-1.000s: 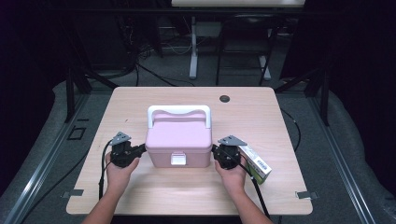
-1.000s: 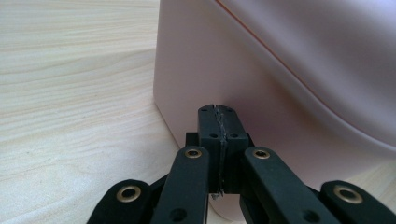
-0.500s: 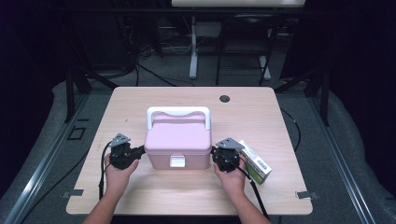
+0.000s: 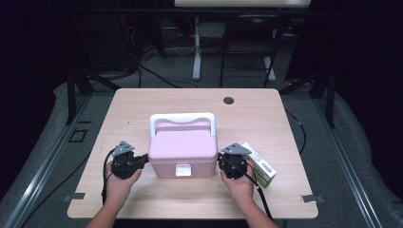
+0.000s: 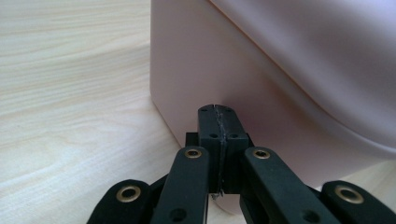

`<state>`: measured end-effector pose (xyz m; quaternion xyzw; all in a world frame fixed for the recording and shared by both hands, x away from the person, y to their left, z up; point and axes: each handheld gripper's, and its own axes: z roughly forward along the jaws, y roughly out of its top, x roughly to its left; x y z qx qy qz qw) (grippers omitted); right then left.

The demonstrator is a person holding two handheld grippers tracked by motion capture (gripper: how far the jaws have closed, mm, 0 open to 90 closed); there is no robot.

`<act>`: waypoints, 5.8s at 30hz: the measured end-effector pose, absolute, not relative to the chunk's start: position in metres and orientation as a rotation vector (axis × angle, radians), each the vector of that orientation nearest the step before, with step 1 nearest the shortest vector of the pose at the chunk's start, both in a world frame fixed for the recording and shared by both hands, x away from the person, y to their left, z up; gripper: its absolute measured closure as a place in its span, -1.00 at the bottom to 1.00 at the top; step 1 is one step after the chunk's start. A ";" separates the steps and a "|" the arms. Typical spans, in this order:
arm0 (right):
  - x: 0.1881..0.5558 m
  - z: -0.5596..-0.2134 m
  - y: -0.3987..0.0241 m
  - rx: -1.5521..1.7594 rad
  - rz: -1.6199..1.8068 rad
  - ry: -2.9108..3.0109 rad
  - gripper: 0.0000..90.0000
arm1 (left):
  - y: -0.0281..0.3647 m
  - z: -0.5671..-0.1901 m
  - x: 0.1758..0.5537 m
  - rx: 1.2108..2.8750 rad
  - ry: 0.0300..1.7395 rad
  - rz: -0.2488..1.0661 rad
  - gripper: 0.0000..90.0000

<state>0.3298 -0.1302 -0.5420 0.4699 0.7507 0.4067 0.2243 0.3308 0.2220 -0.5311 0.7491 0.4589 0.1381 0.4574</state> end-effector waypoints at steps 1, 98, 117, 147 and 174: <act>0.328 -0.541 -0.132 1.294 1.116 2.081 1.00 | 0.222 -0.531 0.330 1.855 1.129 0.334 1.00; 0.273 -0.488 -0.190 1.159 1.185 2.223 0.35 | 0.242 -0.492 0.293 1.904 1.044 0.225 0.37; 0.279 -0.459 -0.181 1.096 1.203 2.275 0.44 | 0.231 -0.459 0.301 1.946 0.982 0.245 0.34; 0.322 -0.440 -0.169 1.131 1.308 2.393 0.40 | 0.207 -0.442 0.334 1.967 0.962 0.178 0.33; 0.316 -0.440 -0.162 1.040 1.316 2.405 0.63 | 0.203 -0.441 0.322 1.993 0.887 0.223 0.63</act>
